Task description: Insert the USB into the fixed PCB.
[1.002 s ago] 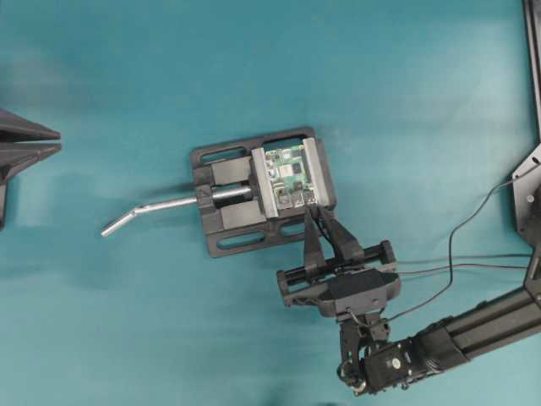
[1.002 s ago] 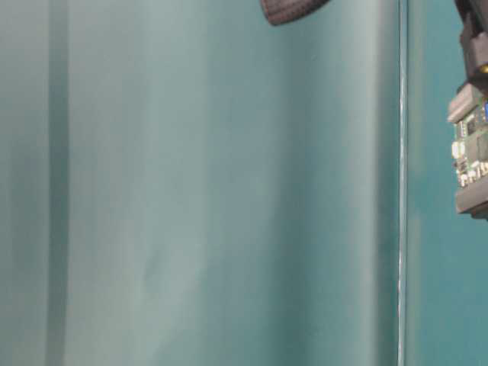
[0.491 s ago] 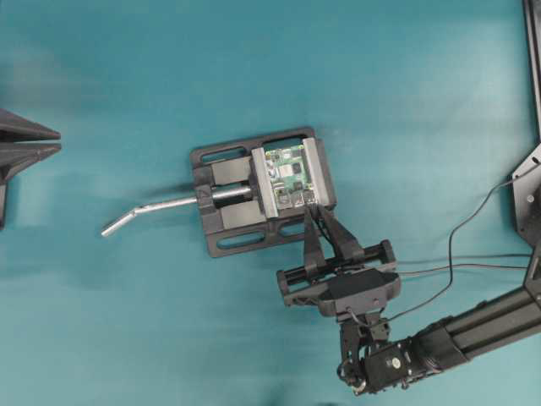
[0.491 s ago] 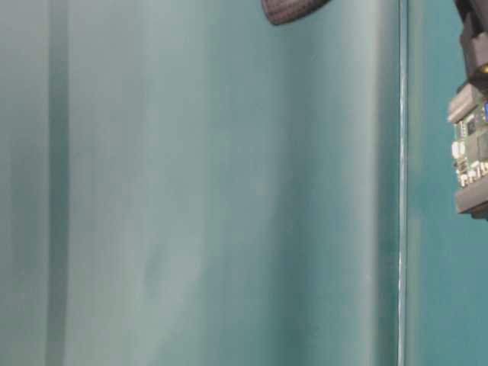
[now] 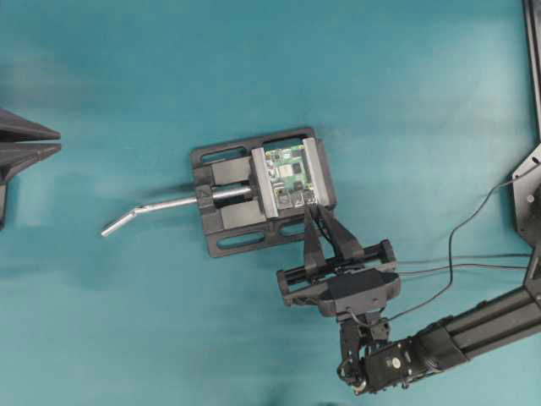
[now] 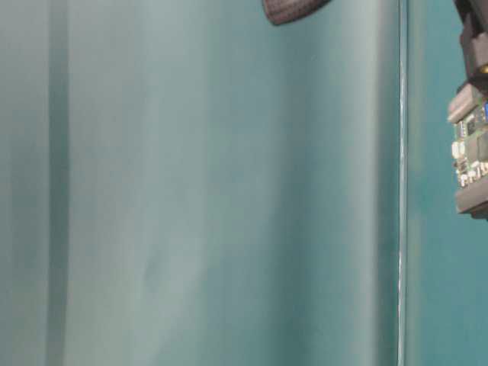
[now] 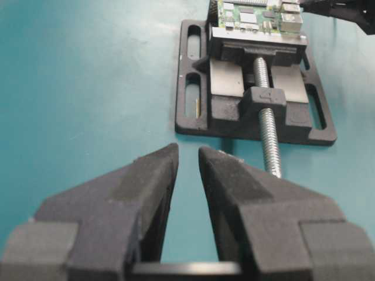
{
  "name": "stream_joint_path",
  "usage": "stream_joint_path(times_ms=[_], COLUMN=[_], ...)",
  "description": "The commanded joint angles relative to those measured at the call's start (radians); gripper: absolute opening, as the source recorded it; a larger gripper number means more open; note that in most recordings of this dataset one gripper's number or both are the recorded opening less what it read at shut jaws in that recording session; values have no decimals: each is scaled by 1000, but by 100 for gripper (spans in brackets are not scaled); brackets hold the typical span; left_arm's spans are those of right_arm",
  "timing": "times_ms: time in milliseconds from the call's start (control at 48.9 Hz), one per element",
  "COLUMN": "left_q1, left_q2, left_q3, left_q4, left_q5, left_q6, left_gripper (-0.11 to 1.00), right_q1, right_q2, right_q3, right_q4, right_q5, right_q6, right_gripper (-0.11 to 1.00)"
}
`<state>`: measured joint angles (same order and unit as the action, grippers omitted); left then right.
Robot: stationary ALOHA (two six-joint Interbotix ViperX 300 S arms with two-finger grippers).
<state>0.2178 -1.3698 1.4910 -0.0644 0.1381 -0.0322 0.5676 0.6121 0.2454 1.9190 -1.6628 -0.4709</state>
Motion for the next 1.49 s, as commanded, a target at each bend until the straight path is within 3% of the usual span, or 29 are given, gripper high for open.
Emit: stream_joint_path(times_ms=[0, 859, 1145, 1472], left_q1=[3, 3, 5, 3], left_q2=[9, 9, 9, 9], left_q3=[-29, -28, -29, -29], left_q4=[2, 2, 2, 2], left_q5=[-5, -5, -5, -5], left_q6=[-2, -2, -2, -2], left_gripper=[28, 28, 28, 28], right_q1=[-17, 26, 37, 43], right_q2=[-40, -41, -41, -48], right_q3=[-2, 2, 2, 2], right_q4=[-6, -5, -3, -3], right_q5=[-9, -11, -11, -3], right_q6=[0, 2, 2, -2], right_gripper=[21, 21, 38, 38])
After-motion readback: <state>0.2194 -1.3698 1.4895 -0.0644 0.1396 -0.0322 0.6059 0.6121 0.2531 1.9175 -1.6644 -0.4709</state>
